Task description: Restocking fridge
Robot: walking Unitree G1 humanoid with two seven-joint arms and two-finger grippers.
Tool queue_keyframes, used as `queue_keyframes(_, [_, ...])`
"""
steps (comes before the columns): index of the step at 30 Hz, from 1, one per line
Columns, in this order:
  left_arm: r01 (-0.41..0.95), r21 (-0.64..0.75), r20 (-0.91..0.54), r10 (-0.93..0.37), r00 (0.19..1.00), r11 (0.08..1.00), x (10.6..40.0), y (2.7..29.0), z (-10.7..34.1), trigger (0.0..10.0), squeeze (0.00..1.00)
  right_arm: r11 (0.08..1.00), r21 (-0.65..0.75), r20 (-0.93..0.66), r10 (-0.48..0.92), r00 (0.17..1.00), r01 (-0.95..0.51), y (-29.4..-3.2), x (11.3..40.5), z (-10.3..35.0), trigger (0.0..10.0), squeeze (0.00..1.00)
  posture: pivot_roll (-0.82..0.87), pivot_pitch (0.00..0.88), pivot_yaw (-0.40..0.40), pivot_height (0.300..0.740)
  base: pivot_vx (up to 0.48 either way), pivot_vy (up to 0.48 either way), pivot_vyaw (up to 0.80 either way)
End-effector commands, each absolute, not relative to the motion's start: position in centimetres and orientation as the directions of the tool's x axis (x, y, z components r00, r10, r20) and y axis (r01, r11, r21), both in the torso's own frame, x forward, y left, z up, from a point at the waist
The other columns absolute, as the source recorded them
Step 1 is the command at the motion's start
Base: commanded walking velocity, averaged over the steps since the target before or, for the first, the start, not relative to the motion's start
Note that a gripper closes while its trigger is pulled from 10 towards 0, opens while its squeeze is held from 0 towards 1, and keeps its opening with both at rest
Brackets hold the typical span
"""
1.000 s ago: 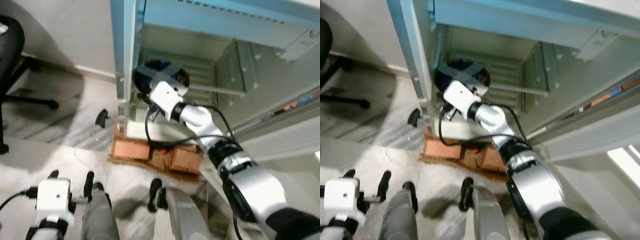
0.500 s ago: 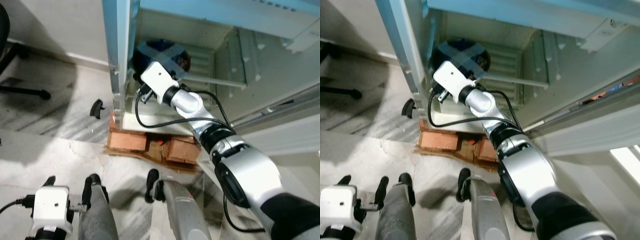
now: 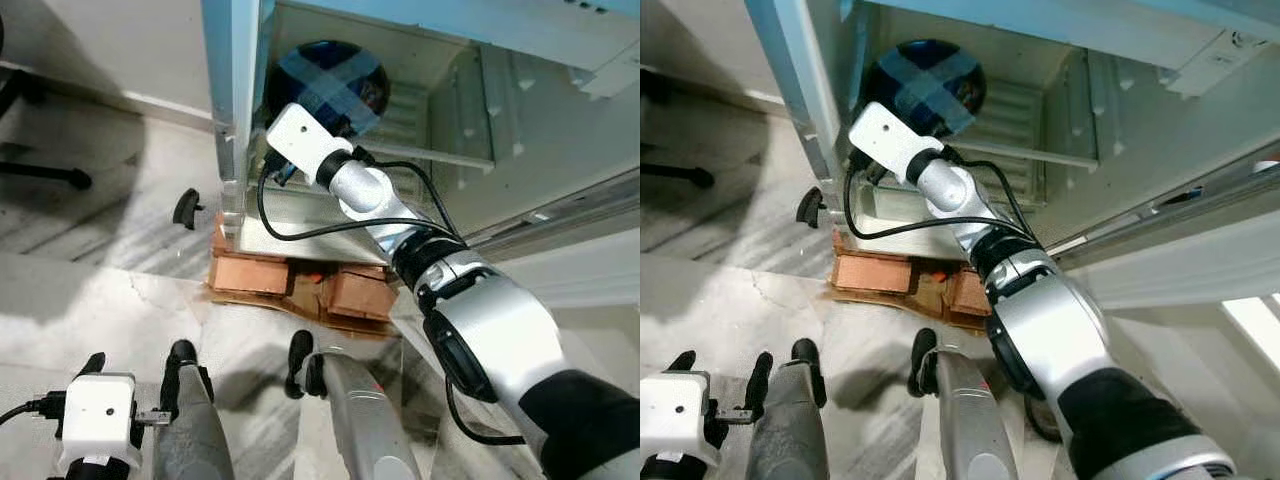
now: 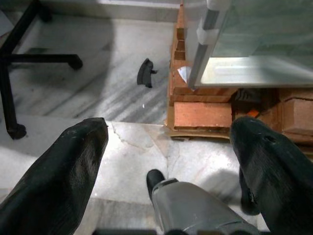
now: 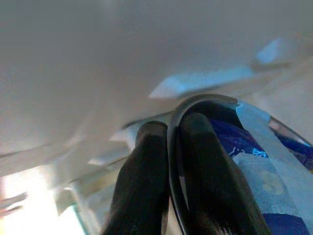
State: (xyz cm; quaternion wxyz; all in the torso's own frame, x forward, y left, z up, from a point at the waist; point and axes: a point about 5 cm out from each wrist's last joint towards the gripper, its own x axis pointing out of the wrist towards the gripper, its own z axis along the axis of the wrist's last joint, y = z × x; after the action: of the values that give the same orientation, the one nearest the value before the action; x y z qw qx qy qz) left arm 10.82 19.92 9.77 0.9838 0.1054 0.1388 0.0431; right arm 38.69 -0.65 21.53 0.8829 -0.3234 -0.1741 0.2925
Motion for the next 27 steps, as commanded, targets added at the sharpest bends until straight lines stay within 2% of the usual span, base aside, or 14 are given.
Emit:
queue_keyframes(1, [-0.060, 0.224, -0.307, 0.129, 0.943, 0.973, 10.0, 19.9, 9.3, 10.0, 0.00, 0.609, -0.710, 0.130, 0.606, 0.785, -0.352, -1.0, 38.9, 21.8, 10.0, 0.00, 0.33, 0.479, -0.234, 0.740, 0.000, 0.000, 0.00])
queue_keyframes(11, [-0.064, 0.236, -0.315, 0.138, 0.939, 0.970, 9.9, 19.8, 9.3, 10.0, 0.00, 0.637, -0.723, 0.158, 0.531, 0.832, -0.269, -2.7, 39.8, 22.6, 10.0, 0.00, 0.33, 0.484, -0.236, 0.740, 0.000, 0.000, 0.00])
queue_keyframes(12, [-0.063, 0.238, -0.315, 0.139, 0.939, 0.969, 9.9, 19.8, 9.3, 10.0, 0.00, 0.635, -0.723, 0.154, 0.532, 0.833, -0.271, -2.9, 39.8, 22.5, 10.0, 0.74, 0.33, 0.484, -0.236, 0.740, 0.000, 0.000, 0.00])
queue_keyframes(13, [-0.063, 0.239, -0.315, 0.139, 0.939, 0.969, 10.0, 19.8, 9.3, 10.0, 0.00, 0.622, -0.735, 0.147, 0.535, 0.832, -0.271, -2.9, 39.7, 22.2, 10.0, 0.82, 0.33, 0.484, -0.236, 0.740, 0.000, 0.000, 0.00])
queue_keyframes(16, [-0.063, 0.241, -0.316, 0.140, 0.939, 0.969, 10.0, 19.8, 9.3, 10.0, 0.00, 0.611, -0.741, 0.132, 0.538, 0.833, -0.278, -3.0, 39.7, 21.8, 10.0, 0.77, 0.33, 0.485, -0.237, 0.740, 0.000, 0.000, 0.00])
queue_keyframes(27, [-0.059, 0.242, -0.326, 0.139, 0.935, 0.968, 9.9, 19.6, 9.2, 10.0, 0.00, 0.610, -0.745, 0.125, 0.527, 0.841, -0.271, -3.5, 39.6, 21.1, 10.0, 0.78, 0.33, 0.494, -0.239, 0.740, 0.000, 0.000, 0.00])
